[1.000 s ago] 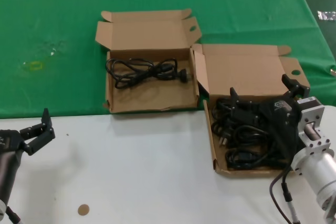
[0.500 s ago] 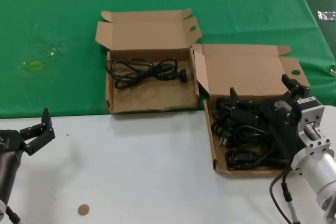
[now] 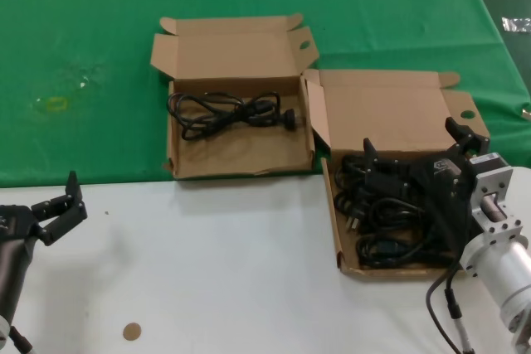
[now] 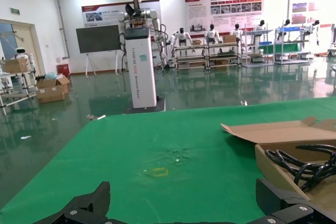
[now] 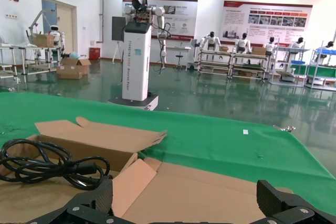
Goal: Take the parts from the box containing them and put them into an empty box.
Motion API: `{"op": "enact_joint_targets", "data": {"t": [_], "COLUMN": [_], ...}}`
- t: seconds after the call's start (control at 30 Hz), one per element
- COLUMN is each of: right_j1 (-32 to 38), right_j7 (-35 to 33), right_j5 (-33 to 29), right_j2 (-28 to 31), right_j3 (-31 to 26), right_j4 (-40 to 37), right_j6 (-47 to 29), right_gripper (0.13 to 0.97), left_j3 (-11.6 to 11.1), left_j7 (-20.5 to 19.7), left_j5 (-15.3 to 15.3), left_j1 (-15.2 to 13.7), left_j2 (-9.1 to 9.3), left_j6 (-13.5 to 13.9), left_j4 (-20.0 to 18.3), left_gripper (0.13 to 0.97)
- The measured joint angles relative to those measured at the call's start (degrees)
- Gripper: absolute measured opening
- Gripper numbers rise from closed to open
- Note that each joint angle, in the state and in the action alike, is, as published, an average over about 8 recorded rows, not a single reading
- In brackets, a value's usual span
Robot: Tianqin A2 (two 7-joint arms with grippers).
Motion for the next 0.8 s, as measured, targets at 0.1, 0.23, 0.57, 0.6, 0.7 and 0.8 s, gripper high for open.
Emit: {"op": "enact_joint_targets", "data": {"t": [0.1, 0.23, 0.57, 0.6, 0.7, 0.8], "right_j1": [0.0, 0.0, 0.0, 0.0, 0.0, 0.0], "right_j7": [0.0, 0.0, 0.0, 0.0, 0.0, 0.0], "right_j5": [0.0, 0.0, 0.0, 0.0, 0.0, 0.0], "right_j2": [0.0, 0.0, 0.0, 0.0, 0.0, 0.0], "right_j3": [0.0, 0.0, 0.0, 0.0, 0.0, 0.0], "right_j4": [0.0, 0.0, 0.0, 0.0, 0.0, 0.0], "right_j6": [0.0, 0.0, 0.0, 0.0, 0.0, 0.0], "right_gripper": [0.966, 0.966, 0.966, 0.966, 0.966, 0.966], "left_j3": [0.0, 0.0, 0.0, 0.0, 0.0, 0.0], "left_j7": [0.0, 0.0, 0.0, 0.0, 0.0, 0.0], "left_j5": [0.0, 0.0, 0.0, 0.0, 0.0, 0.0], "left_j1": [0.0, 0.0, 0.0, 0.0, 0.0, 0.0], "left_j2": [0.0, 0.0, 0.0, 0.0, 0.0, 0.0], "left_j6": [0.0, 0.0, 0.0, 0.0, 0.0, 0.0], "left_j4": [0.0, 0.0, 0.0, 0.0, 0.0, 0.0], "left_gripper": [0.966, 0.966, 0.966, 0.966, 0.966, 0.966]}}
